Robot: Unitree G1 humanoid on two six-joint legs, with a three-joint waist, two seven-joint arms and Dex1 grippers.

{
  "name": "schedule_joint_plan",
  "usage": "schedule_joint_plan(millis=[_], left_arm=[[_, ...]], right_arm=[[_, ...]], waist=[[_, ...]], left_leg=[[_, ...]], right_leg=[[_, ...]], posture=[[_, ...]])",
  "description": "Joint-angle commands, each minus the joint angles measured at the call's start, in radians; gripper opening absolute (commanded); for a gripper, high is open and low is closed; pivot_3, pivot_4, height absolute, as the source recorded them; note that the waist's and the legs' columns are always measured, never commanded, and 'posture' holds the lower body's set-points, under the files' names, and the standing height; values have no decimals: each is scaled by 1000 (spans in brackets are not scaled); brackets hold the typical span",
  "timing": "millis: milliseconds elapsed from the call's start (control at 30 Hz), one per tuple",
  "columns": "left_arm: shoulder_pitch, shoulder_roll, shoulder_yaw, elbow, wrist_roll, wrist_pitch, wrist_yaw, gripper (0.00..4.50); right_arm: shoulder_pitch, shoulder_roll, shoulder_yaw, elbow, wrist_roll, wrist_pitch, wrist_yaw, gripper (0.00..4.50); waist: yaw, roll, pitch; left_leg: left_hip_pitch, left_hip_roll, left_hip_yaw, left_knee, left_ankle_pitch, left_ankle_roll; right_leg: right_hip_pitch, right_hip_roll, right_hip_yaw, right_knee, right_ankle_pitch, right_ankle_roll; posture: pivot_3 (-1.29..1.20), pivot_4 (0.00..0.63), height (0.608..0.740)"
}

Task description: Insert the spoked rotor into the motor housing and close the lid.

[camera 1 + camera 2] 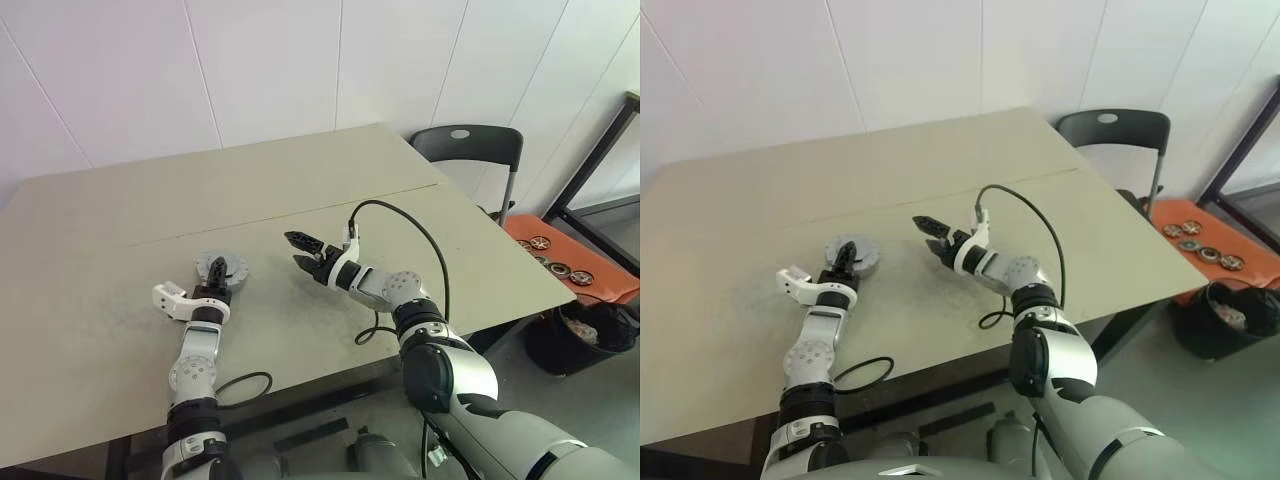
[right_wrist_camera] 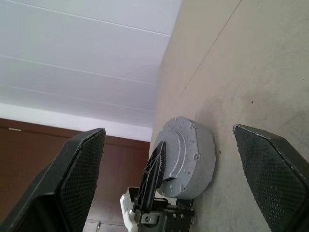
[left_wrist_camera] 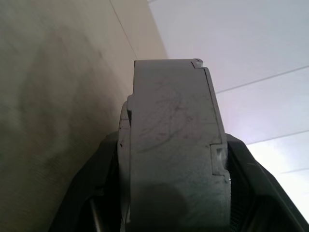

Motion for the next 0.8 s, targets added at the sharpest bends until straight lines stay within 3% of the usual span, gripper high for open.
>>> schedule_joint_plan(millis=[33,333,733,800], left_arm=[[-5,60,102,8,16,-117,6,2393],[-20,123,184,101,115,-361,56,2393],[-15,149,192,200,184,-434,143,2393],[-13,145,188,208,205,-443,167,2905]], right_arm=[[-24,8,6,-16,15,-3,19,4433],[-22,12,11,-19,16,3,19,4433],[-15,15,17,-28,17,7,15,4433],[-15,15,18,-25,14,2,15,4461]], waist=[[-5,0,0],[-24,-1,-1],[-29,-1,-1],[-29,-1,-1]], left_leg=[[0,1,0,0,0,0],[0,1,0,0,0,0],[3,2,0,0,0,0],[5,2,0,0,0,0]], right_leg=[[0,1,0,0,0,0],[0,1,1,1,1,-1],[0,2,1,3,1,-1],[1,4,3,3,1,-1]], posture=[[0,0,740],[0,0,740],[0,0,740],[0,0,740]])
